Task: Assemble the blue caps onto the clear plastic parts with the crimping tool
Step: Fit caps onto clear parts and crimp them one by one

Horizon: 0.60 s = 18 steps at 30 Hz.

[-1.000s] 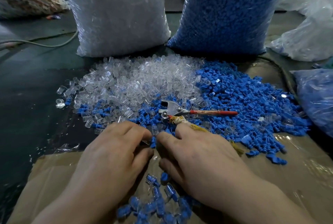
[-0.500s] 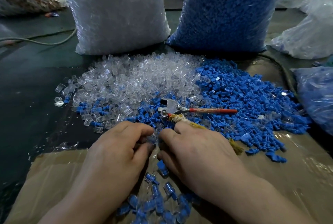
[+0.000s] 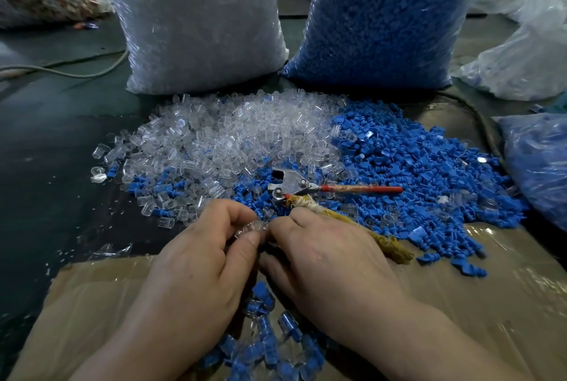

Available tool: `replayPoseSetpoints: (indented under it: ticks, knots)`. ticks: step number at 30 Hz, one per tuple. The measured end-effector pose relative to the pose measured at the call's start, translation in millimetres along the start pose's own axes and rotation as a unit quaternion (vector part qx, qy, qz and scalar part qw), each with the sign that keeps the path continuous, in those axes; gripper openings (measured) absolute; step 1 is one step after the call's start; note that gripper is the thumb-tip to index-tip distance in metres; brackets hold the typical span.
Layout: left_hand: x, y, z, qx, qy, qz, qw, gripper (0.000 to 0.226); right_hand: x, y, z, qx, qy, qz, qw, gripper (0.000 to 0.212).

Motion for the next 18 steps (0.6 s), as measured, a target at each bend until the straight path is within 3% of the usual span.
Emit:
replayPoseSetpoints:
  ticks: [3,6,8,11,15,18]
  knots:
    - [-2,-2,0,0.007,-0.013,0.005,1.0,0.036,-1,0,-1,0.01,0.011,0.003,1.0,0.009]
    - [1,-2,-1,-0.001,-0.056,-0.001,0.998,0.032,0,-1,-2,0.008,0.014,0.0,1.0,0.009]
    - [7,-1,-1,-0.022,-0.122,-0.03,0.992,0.023,1,-2,-4,0.006,0.029,0.001,1.0,0.014]
    - [14,1,0,-0.026,-0.23,-0.067,0.971,0.037,0,-6,-7,0.008,0.064,-0.002,0.998,0.016]
    - [20,3,1,-0.009,-0.279,-0.065,0.958,0.048,-7,-12,-14,-0.04,0.177,0.051,0.982,0.014]
    - [18,3,2,-0.027,-0.3,-0.054,0.952,0.04,-11,-14,-14,-0.071,0.252,0.094,0.961,0.011]
Point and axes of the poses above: each hand's wrist, its own y-axis towards the middle knuckle, its own z-axis out of the palm, x = y × z, the point moved 3 cm from there along y, towards the middle knuckle
